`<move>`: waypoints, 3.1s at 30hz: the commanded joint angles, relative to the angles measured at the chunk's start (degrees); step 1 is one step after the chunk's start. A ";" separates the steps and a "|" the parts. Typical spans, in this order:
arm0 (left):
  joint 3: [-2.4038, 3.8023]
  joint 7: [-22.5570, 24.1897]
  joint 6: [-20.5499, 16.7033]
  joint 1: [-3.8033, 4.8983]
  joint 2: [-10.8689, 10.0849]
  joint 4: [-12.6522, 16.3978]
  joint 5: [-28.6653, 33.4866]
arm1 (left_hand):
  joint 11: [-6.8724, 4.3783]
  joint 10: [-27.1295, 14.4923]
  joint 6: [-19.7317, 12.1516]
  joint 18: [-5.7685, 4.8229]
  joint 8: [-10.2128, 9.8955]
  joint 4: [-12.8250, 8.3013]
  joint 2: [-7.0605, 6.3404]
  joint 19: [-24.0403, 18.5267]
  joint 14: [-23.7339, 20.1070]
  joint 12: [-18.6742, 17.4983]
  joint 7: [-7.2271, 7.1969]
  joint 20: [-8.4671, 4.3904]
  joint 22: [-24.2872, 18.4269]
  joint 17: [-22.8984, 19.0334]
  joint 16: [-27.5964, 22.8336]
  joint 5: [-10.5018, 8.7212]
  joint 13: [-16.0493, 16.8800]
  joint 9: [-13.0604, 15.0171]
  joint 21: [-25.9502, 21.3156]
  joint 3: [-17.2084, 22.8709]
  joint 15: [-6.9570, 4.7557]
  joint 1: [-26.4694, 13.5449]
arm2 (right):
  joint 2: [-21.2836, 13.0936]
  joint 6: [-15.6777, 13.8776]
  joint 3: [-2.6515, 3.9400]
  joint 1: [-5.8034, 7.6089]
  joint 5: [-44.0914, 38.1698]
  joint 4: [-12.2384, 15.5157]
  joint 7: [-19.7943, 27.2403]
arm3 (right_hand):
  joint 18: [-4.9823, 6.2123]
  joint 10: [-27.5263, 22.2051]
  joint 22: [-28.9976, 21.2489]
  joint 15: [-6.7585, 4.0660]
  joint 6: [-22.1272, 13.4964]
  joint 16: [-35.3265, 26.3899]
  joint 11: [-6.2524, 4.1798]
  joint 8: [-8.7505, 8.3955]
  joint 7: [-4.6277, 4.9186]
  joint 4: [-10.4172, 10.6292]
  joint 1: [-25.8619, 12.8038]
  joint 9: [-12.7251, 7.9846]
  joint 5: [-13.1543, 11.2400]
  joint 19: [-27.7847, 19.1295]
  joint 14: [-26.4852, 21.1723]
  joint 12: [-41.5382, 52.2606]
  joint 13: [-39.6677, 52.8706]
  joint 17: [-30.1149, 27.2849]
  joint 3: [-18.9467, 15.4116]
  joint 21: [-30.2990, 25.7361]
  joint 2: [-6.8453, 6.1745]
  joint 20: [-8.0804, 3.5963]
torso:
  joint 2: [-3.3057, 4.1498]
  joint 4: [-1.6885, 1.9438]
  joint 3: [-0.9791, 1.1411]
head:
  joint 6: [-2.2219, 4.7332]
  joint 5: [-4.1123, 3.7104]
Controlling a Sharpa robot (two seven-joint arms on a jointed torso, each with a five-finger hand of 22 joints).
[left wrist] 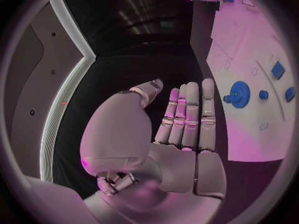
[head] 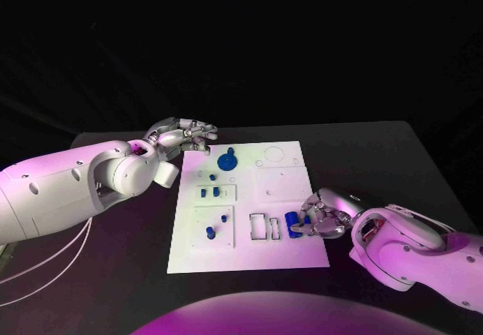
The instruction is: Assemble the parts on the task board
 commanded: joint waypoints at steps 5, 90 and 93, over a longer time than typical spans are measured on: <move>0.04 0.45 1.18 0.02 -0.04 0.24 0.31 | 0.08 -0.25 -0.22 0.51 0.31 0.07 0.22 0.50 -0.23 -0.26 -0.03 -0.06 -0.05 0.04 -0.19 0.15 -0.03 0.09 -0.38 -0.18 0.25 -0.19 | 1.50 1.91 -0.03 -0.78 -2.05 -1.00 -2.10 | -0.59 0.08 11.85 -0.40 0.40 0.25 0.00 0.19 -0.11 0.44 0.10 0.10 -0.28 2.28 5.81 0.02 0.09 14.82 -0.21 0.26 0.43 -0.37 | 0.05 0.02 -0.02 | -0.06 -0.01; 0.03 -0.51 2.15 0.04 -0.31 0.53 0.13 | 0.13 -0.47 -0.41 0.49 0.44 0.54 0.51 0.60 -0.38 -0.33 0.00 -0.03 -0.16 0.10 -0.26 0.38 -0.02 0.14 -0.82 -0.70 0.30 -0.50 | 11.78 1.26 0.05 -0.60 -0.23 -2.48 -4.46 | -1.32 6.19 12.80 -2.39 8.09 0.34 -2.40 1.90 -2.86 0.82 -15.14 4.22 0.02 3.32 5.86 9.56 8.58 15.06 -4.77 4.79 1.27 -2.19 | 0.06 0.23 -0.20 | -0.68 0.87; 0.03 -0.57 2.17 0.04 -0.36 0.54 0.04 | 0.13 -0.47 -0.41 0.49 0.44 0.54 0.51 0.60 -0.38 -0.33 0.00 -0.03 -0.16 0.10 -0.26 0.38 -0.02 0.14 -0.82 -0.70 0.30 -0.50 | 11.68 1.20 0.05 -0.61 -0.39 -2.38 -4.26 | -1.30 5.99 12.77 -2.33 7.94 0.34 -2.33 1.78 -2.79 0.94 -16.92 4.47 1.47 3.28 5.86 9.09 8.34 15.06 -9.95 4.70 1.55 -2.14 | 0.02 0.20 -0.22 | -0.69 0.87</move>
